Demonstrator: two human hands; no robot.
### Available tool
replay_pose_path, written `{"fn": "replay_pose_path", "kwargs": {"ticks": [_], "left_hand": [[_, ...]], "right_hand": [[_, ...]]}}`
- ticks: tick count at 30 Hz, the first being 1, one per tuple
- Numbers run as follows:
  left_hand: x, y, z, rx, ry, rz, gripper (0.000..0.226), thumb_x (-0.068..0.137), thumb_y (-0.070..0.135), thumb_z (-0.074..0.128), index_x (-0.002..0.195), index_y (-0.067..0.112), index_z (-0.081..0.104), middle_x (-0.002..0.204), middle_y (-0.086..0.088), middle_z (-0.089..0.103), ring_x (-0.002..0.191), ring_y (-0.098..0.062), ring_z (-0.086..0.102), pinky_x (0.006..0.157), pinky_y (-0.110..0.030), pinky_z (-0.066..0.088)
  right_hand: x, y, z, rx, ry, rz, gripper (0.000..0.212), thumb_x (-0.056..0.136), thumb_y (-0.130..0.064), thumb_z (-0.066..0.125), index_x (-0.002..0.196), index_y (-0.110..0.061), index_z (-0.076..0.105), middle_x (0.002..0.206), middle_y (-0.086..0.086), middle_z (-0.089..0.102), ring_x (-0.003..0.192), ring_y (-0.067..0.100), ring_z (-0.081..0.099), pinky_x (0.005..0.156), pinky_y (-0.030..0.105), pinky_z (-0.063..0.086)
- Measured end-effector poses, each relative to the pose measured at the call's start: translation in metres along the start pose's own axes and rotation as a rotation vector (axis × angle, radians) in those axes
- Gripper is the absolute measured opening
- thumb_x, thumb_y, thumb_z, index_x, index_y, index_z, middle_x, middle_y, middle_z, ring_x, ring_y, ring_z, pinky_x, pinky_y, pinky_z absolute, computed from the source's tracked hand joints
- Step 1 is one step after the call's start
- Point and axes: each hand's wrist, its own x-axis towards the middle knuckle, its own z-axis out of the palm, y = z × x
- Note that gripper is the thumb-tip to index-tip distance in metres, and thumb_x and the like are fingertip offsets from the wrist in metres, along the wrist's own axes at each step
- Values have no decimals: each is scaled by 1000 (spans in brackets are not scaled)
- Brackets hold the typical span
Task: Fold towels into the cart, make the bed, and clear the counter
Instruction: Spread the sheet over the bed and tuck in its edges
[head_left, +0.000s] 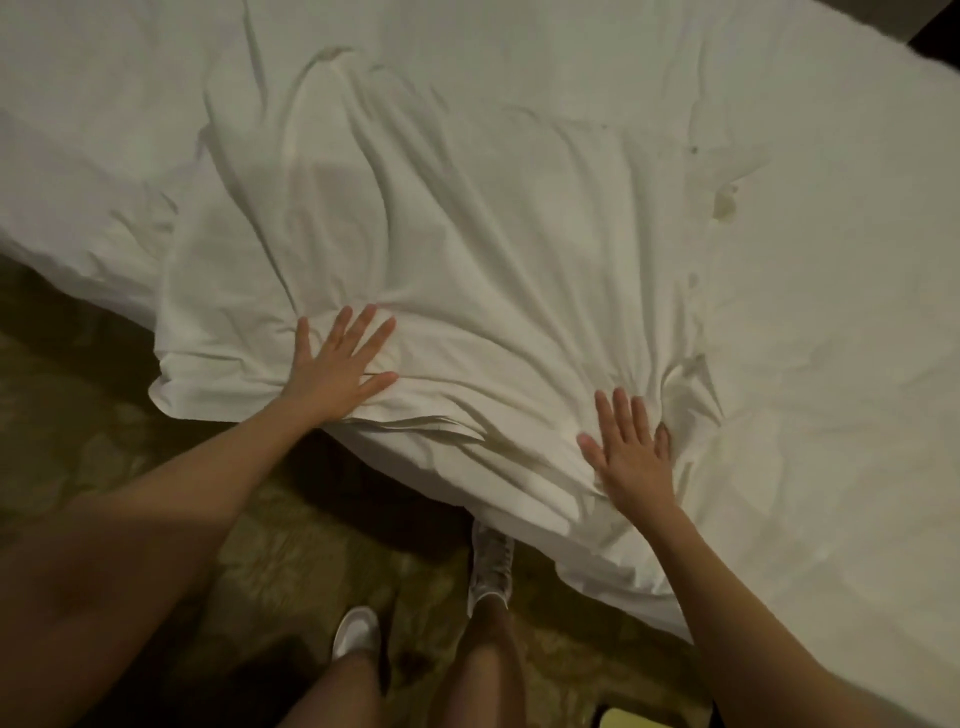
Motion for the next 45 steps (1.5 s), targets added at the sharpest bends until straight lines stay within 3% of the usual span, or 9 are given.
{"fn": "replay_pose_path", "kwargs": {"ticks": [4,8,14,20,23,29,36,40,45], "left_hand": [[2,-12,-44,-142,40,65,50,99,46,32,148,35,25,158,6,15,143,-17,19,112,-44,18],[30,-31,-117,-235,374,8,28,94,19,49,119,19,62,131,-6,51,121,-28,45,97,-38,33],[109,-68,-185,-269,489,-273,41,91,15,49,133,17,51,137,-12,43,124,-32,38,103,-40,26],[159,-93,-192,-417,428,-567,54,96,40,43,147,32,25,152,-12,18,136,-34,24,109,-48,17],[175,-107,-199,-549,401,-658,60,95,53,39,148,36,18,150,-12,27,133,-34,32,106,-53,22],[214,-136,-212,-898,342,-581,69,91,59,44,147,27,19,145,-9,39,131,-29,41,108,-42,32],[252,-149,-224,-1170,313,-439,49,96,29,53,139,6,43,137,-6,52,128,-18,48,107,-25,34],[264,-160,-249,-1012,512,-528,49,101,26,43,144,6,33,148,-9,39,137,-20,36,102,-13,22],[302,-189,-281,-635,632,-448,29,98,38,45,106,10,49,92,-9,61,90,-32,59,65,-26,30]], "right_hand": [[1,-13,-29,116,-49,79,62,92,-63,2,147,-38,-12,158,-6,-14,146,16,-14,116,49,-3],[38,-30,-85,170,58,56,55,99,-48,18,149,-36,-2,160,-4,-6,147,15,-5,118,50,1],[136,-53,-152,215,143,2,57,100,-45,28,152,-26,11,160,0,3,147,19,3,116,50,6],[227,-114,-187,226,94,-201,59,100,-48,27,152,-24,12,160,1,4,147,19,2,116,49,1],[262,-141,-197,196,68,-244,62,99,-50,24,152,-22,11,160,3,3,147,19,0,116,51,-3],[325,-202,-212,167,99,-361,63,99,-51,23,152,-18,14,160,5,11,147,22,5,117,49,-5],[386,-267,-219,160,43,-336,67,89,-66,34,129,-13,47,119,10,60,109,32,55,95,44,36],[390,-272,-232,86,100,-260,61,87,-70,34,97,-11,50,87,8,65,83,32,61,67,36,33],[421,-286,-265,139,171,-188,57,89,-67,36,84,-12,48,76,8,60,77,33,58,66,35,31]]}}
